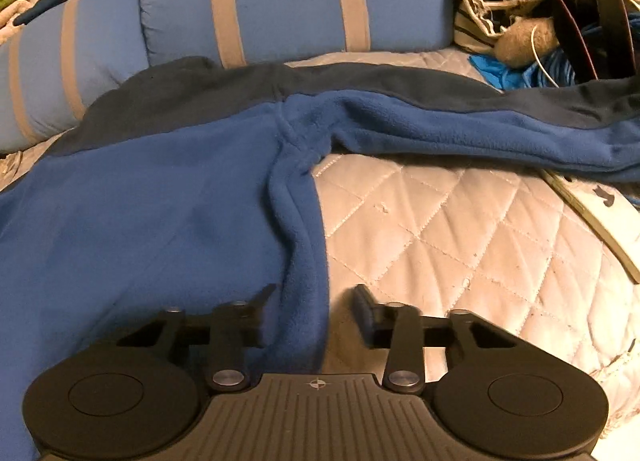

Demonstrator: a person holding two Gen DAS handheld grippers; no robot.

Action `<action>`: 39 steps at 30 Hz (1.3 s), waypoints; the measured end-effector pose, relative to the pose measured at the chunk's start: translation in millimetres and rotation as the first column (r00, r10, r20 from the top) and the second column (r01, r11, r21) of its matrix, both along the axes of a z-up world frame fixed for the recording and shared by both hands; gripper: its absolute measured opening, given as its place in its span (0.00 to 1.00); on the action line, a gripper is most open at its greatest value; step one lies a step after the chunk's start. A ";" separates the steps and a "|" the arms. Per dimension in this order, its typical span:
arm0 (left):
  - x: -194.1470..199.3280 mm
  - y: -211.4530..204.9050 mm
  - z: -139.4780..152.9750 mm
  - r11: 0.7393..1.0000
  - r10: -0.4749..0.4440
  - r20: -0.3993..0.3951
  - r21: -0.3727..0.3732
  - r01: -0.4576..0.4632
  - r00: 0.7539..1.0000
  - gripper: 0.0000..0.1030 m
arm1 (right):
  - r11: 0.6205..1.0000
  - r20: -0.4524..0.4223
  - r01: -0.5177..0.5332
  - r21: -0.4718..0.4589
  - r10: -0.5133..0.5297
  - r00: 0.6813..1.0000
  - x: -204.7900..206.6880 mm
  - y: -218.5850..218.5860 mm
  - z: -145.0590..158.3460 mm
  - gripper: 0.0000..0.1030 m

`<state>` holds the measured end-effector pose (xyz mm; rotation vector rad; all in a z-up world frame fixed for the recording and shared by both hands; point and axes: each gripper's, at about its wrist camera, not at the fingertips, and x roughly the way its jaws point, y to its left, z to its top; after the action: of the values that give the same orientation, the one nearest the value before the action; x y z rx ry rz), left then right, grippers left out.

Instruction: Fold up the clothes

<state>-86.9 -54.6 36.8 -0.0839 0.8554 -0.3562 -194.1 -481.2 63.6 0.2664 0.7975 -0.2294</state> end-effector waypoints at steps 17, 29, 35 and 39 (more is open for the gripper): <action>-39.2 -7.4 39.6 0.999 -0.039 -0.087 0.034 0.042 0.995 0.06 | 0.996 -0.038 0.089 -0.029 -0.090 0.995 -8.0 -16.3 35.0 0.07; -45.3 -25.3 38.2 0.991 -0.056 -0.034 0.122 0.060 0.998 0.06 | 0.959 -0.024 0.254 -0.123 -0.259 0.966 -57.2 -71.1 45.6 0.03; -45.5 -25.3 35.4 0.989 -0.032 -0.033 0.141 0.036 0.999 0.07 | 0.979 0.030 0.197 0.043 -0.198 0.980 -64.5 -66.1 34.6 0.54; -46.0 -23.6 38.0 0.987 -0.014 -0.030 0.159 0.019 0.999 0.07 | 0.988 0.078 0.112 0.110 -0.121 0.990 -49.1 -46.9 25.5 0.58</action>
<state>-132.9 -78.2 74.9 0.0669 0.9111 -0.3013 -243.3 -528.1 89.1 0.4203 0.7122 -0.2844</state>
